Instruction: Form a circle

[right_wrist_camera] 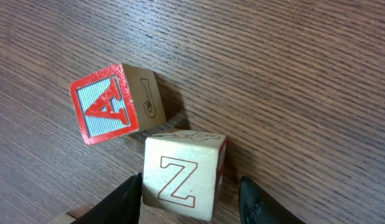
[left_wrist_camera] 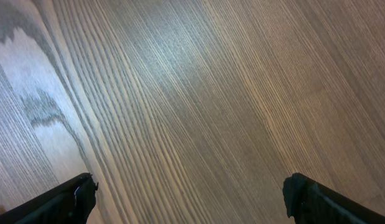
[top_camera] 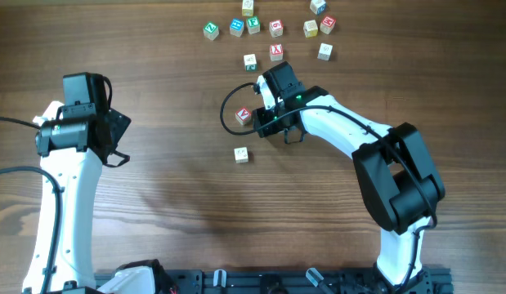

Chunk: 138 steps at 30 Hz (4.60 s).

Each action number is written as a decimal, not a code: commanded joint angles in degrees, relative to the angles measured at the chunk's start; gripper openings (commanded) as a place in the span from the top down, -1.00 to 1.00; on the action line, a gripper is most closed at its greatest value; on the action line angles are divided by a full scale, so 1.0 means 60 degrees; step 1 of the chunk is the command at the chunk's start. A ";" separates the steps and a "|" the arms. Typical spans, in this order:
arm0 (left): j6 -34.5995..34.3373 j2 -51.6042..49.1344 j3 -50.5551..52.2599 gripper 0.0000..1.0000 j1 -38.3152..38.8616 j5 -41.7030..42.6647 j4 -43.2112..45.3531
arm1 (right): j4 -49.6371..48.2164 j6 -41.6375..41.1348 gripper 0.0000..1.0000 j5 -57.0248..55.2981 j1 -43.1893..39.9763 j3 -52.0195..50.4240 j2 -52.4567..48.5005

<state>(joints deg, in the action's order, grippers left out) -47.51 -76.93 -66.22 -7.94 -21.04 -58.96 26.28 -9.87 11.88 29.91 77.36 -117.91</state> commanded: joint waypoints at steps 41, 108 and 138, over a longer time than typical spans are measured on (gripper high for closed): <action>-0.0127 -0.0022 -0.0018 -1.00 -0.0062 0.0080 -0.0004 | 0.2441 -0.5588 0.91 -0.1479 0.0051 -0.0004 -0.0036; -0.0127 -0.0022 -0.0018 -1.00 -0.0062 0.0080 -0.0004 | 0.0390 -0.4852 0.91 -0.0725 0.0051 -0.0004 -0.0047; -0.0127 -0.0022 -0.0018 -1.00 -0.0062 0.0080 -0.0004 | -0.0321 -0.5125 0.92 -0.1865 0.0040 -0.0004 -0.0047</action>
<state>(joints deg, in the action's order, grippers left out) -47.51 -76.93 -66.22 -7.94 -21.04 -58.96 24.56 -40.49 -0.05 29.95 77.69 -117.10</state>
